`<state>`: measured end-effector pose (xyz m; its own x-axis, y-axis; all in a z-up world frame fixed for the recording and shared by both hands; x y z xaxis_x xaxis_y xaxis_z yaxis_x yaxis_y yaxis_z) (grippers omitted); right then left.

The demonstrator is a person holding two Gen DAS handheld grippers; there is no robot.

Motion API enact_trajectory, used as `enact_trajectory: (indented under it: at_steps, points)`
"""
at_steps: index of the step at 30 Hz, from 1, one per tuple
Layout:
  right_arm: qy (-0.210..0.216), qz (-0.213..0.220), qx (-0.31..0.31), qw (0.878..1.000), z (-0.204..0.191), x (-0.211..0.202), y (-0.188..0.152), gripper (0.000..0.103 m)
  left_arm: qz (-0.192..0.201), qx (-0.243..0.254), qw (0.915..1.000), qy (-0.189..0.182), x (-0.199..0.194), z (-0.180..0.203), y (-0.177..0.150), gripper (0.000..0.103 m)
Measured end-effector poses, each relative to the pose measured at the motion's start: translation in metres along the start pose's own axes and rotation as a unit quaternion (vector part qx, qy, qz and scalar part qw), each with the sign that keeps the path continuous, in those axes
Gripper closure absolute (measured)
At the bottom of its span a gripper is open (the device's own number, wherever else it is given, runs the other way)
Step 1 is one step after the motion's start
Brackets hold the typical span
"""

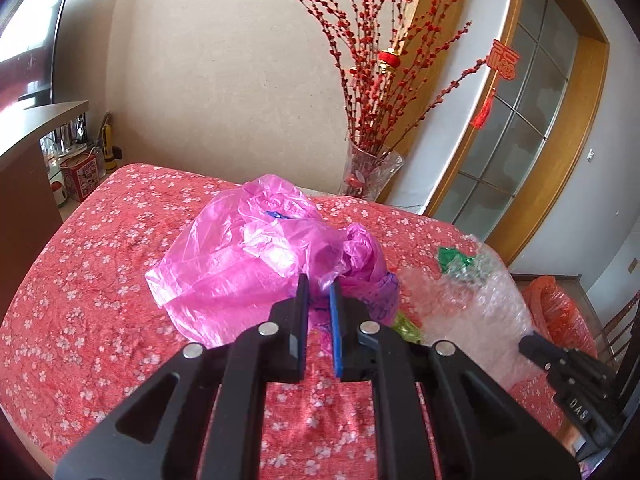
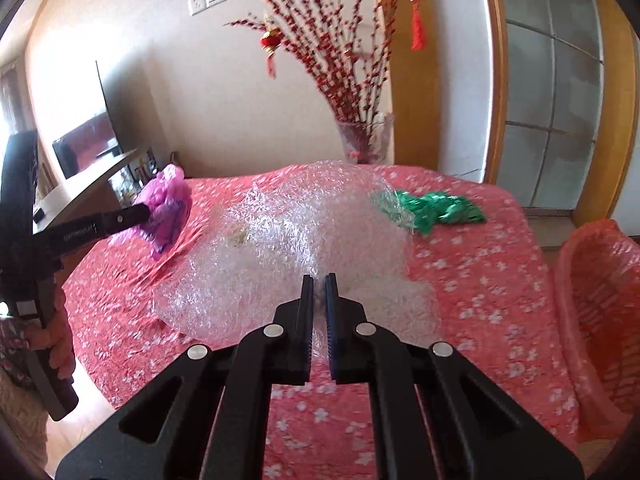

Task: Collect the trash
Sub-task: 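Grasp the bubble wrap sheet with the right tool while the left tool holds the pink bag, then carry the pink bag and bubble wrap over the wastebasket and release both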

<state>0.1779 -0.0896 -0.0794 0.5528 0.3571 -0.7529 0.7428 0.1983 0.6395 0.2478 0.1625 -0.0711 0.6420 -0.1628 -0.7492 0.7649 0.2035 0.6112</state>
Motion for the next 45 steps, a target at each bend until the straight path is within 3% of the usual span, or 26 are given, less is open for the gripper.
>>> enact_trajectory:
  at_steps: [12,25,33,45]
  points:
    - [-0.064,0.046,0.065,0.995,0.076,-0.042,0.007,0.096,-0.01,0.043,0.9985,-0.032,0.009,0.059,0.0,0.093]
    - [-0.125,0.071,0.136,0.98,0.158,-0.074,-0.009,0.096,-0.028,0.099,0.9909,-0.087,0.024,0.144,-0.004,0.093]
    - [-0.172,0.079,0.177,0.966,0.206,-0.094,-0.024,0.096,-0.043,0.141,0.9813,-0.124,0.034,0.208,-0.019,0.093]
    - [-0.22,0.087,0.246,0.94,0.27,-0.123,-0.054,0.096,-0.072,0.205,0.9587,-0.183,0.051,0.308,-0.048,0.093]
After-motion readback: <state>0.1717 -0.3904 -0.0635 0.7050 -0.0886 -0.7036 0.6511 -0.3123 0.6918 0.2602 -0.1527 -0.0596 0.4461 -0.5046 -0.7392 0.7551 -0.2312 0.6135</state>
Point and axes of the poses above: each gripper's, at about its wrist camera, not at the fingertips, and x roughly the way its jaws point, z to its right, y to its top, the point moved 10 cm from there along x, roughly the way its jaws point, and after that the axes turned 13 degrees about -z, right-handed, at the moved point
